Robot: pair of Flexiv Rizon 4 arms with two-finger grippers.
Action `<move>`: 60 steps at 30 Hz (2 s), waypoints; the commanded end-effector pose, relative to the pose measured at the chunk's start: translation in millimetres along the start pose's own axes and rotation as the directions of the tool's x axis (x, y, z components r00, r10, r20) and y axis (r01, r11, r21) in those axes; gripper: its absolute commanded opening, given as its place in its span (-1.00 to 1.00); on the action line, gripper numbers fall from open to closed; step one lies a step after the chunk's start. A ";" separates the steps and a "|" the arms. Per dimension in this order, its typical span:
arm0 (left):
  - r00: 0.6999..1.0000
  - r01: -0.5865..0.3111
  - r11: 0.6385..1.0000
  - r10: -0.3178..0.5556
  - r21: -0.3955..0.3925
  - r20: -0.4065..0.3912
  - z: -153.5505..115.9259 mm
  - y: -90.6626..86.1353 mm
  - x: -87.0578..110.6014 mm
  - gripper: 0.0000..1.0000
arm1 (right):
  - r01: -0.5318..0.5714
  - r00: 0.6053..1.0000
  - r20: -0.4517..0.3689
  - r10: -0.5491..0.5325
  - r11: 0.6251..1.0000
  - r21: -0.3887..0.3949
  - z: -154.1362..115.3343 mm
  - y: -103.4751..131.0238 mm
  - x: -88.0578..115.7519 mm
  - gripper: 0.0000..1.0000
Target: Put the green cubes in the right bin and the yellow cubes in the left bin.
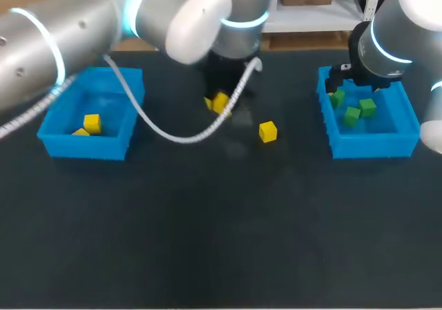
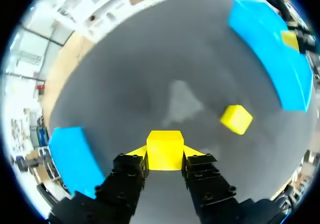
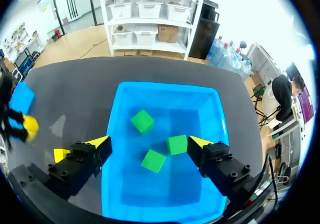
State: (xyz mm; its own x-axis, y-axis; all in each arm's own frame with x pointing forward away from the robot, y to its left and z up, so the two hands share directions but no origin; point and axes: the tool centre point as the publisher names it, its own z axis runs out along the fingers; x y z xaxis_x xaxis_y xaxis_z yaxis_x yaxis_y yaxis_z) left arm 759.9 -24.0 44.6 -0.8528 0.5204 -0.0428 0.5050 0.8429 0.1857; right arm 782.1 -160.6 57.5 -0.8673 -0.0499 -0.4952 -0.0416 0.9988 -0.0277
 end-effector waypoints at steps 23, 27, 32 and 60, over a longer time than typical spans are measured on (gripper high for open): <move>0.832 0.555 0.821 -0.553 -0.135 0.055 -0.4 206.2 157.2 -1.00 | -0.002 1.000 0.006 0.001 1.000 0.003 -0.2 0.2 1.6 1.00; 0.826 0.562 0.817 -0.562 -0.131 0.037 2.7 209.4 160.5 1.00 | -0.002 1.000 0.006 0.001 1.000 0.003 -0.2 0.2 1.6 1.00; 0.846 0.534 0.841 -0.530 -0.092 0.066 -4.0 201.6 147.8 1.00 | -0.002 1.000 0.006 0.001 1.000 0.003 -0.2 0.2 1.6 1.00; 0.848 -0.515 0.854 0.496 0.070 0.187 -52.0 -66.8 -13.5 1.00 | -0.002 1.000 0.006 0.001 1.000 0.003 -0.2 0.2 1.6 1.00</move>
State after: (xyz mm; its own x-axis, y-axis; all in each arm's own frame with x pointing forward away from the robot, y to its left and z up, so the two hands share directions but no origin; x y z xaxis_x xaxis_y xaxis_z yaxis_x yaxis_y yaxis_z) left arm 712.7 -76.7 100.5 -0.6724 0.6840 -0.2828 0.6814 0.7213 0.1244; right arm 782.1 -160.6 57.5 -0.8674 -0.0498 -0.4952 -0.0416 0.9988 -0.0277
